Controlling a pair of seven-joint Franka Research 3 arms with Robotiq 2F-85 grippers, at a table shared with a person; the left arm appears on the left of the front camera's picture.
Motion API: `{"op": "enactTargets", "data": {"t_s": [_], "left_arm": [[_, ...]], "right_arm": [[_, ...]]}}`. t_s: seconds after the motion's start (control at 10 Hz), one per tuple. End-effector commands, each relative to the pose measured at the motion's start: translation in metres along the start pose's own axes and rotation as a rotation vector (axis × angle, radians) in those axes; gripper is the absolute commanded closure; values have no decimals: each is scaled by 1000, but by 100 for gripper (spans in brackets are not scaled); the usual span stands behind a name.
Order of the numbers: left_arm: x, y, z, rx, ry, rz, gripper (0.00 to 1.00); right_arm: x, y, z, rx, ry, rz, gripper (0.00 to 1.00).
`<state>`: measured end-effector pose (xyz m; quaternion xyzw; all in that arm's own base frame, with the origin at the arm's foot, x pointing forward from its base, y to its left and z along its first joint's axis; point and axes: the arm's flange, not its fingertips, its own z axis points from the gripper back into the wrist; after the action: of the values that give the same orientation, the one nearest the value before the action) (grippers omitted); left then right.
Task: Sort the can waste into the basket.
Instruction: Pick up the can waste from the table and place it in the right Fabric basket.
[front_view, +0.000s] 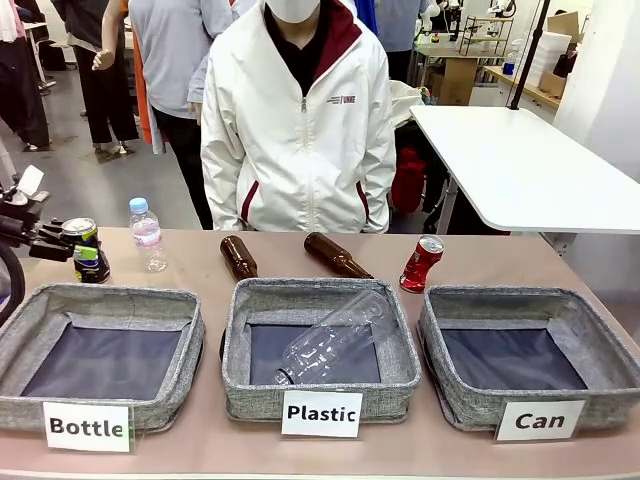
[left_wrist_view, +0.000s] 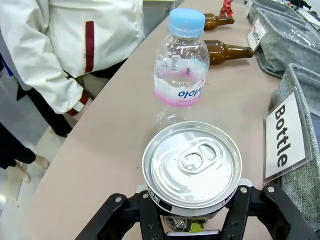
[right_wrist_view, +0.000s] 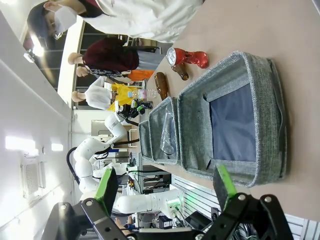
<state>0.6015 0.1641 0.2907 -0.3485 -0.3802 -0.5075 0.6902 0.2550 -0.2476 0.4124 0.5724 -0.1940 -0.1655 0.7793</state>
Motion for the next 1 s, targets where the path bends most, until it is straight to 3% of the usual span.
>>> {"op": "enactTargets", "data": {"t_s": [0.0,0.3,0.5,0.6,0.7,0.9], "left_arm": [[1,5,3,-12,2,-31,100],[17,-2,18,76,-12,-31,100],[88,-31,75,167,-4,30,100],[126,-65,103,90,62,29,87],[157,-111,126,26,107,-10,87],[169,-198,143,-170,91,-74,87]], "right_arm": [[5,1,2,22,-11,29,0],[5,1,2,22,-11,29,0],[5,1,2,22,-11,29,0],[5,1,2,22,-11,29,0],[5,1,2,22,-11,29,0],[5,1,2,22,-11,29,0]]}}
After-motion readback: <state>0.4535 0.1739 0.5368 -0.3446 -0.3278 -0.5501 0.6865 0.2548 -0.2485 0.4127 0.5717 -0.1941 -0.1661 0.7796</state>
